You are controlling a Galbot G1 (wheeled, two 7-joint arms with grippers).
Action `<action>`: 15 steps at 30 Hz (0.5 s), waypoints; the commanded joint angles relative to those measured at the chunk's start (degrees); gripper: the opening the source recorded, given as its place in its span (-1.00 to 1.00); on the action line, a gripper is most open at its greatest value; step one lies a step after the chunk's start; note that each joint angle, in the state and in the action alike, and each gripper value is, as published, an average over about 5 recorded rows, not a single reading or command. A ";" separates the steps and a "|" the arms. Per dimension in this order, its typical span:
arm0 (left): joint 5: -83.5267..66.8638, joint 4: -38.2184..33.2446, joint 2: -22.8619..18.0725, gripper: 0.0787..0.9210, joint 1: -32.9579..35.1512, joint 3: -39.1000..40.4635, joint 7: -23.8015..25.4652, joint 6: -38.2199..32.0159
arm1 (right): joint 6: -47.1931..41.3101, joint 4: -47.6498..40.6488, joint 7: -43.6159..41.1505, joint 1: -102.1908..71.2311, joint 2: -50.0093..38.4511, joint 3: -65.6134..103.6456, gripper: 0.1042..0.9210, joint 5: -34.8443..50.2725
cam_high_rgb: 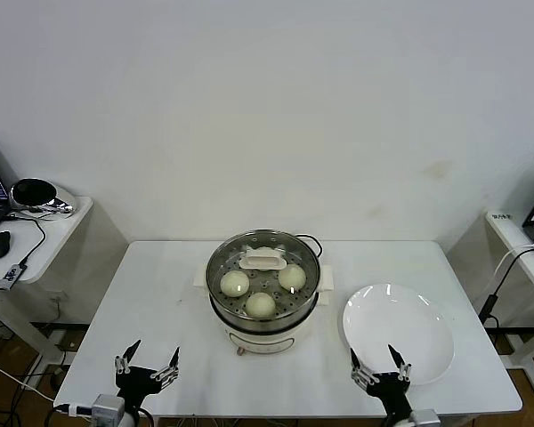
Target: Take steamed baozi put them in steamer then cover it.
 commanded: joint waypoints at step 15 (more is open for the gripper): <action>2.52 -5.08 -1.44 0.77 5.26 -0.72 3.51 -0.91 | -0.43 2.59 -2.88 -5.80 3.09 1.09 0.76 -3.88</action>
